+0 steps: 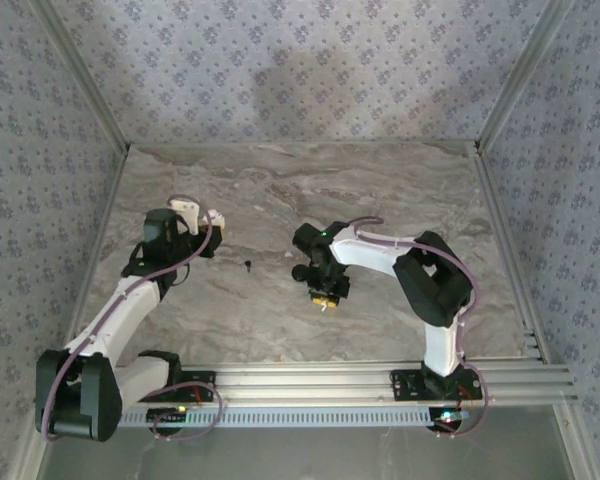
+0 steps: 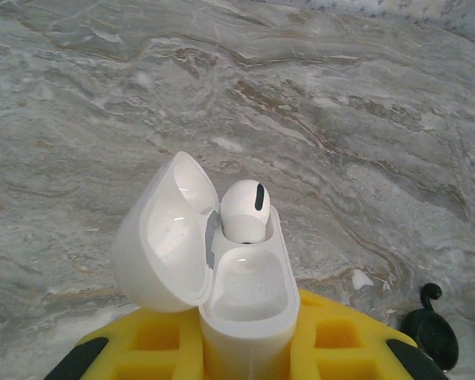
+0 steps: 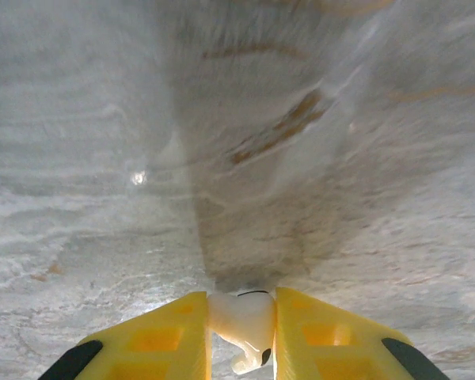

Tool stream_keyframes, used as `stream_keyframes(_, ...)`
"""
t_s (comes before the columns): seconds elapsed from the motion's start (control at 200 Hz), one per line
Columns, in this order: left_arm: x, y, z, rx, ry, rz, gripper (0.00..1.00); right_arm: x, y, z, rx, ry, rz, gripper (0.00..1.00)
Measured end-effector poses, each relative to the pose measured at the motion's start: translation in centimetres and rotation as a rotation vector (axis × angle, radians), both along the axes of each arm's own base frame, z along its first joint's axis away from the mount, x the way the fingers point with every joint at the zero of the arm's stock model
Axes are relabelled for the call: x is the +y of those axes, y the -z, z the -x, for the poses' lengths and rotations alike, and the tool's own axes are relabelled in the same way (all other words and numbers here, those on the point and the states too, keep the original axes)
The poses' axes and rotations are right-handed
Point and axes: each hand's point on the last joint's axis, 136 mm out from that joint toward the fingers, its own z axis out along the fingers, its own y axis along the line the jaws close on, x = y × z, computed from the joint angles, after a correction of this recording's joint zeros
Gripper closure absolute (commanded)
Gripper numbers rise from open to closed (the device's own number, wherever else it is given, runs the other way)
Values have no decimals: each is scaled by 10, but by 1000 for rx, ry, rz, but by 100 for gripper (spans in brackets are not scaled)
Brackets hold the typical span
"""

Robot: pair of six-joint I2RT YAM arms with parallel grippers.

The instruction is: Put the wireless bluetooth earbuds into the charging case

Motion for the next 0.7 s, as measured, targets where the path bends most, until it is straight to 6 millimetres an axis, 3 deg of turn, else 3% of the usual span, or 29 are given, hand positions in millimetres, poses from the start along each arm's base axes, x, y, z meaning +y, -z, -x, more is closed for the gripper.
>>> stream_keyframes(0.145, -26, 3, 4, 7, 106, 44, 87, -4, -35, -22, -177, 2, -18, 78)
stream_keyframes(0.495, -104, -8, 30, -54, 420, 122, 87, -9, -177, -64, -739, -58, -179, 78)
stream_keyframes(0.6, -121, -6, 37, -57, 491, 114, 87, -12, -200, -67, -825, -94, -219, 78)
stream_keyframes(0.705, -128, -11, 34, -78, 523, 103, 87, -14, -205, -68, -836, -165, -232, 78)
